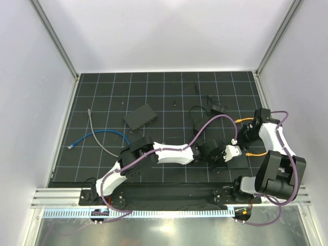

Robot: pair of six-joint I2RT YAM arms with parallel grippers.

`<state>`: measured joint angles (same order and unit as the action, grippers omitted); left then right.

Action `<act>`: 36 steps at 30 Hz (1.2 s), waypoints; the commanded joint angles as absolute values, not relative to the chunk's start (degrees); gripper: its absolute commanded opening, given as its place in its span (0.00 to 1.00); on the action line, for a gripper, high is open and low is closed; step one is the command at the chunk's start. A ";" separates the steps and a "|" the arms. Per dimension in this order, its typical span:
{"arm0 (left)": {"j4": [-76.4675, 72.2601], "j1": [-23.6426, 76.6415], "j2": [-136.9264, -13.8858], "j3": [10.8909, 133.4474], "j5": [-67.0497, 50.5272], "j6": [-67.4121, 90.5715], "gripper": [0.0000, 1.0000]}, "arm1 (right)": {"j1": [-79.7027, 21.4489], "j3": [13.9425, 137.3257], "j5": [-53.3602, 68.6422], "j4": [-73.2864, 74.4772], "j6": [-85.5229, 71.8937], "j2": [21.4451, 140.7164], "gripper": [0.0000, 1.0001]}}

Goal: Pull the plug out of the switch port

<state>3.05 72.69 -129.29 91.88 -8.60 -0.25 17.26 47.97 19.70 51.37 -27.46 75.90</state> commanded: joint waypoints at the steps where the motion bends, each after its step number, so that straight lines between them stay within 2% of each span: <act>1: 2.64 72.51 -127.62 89.30 -6.77 -0.35 0.00 | 16.62 47.02 19.87 50.89 -27.33 75.41 0.24; 12: 0.26 71.90 -127.70 88.33 -7.91 1.32 0.00 | 7.56 42.02 13.82 46.85 -33.66 75.14 0.11; 16: 0.26 71.63 -127.53 87.89 -8.17 1.41 0.00 | 6.42 40.87 9.69 45.97 -35.59 76.73 0.01; 36: -9.05 66.80 -122.79 77.17 -10.28 6.94 0.00 | 0.79 39.73 -11.33 48.16 -42.10 79.11 0.01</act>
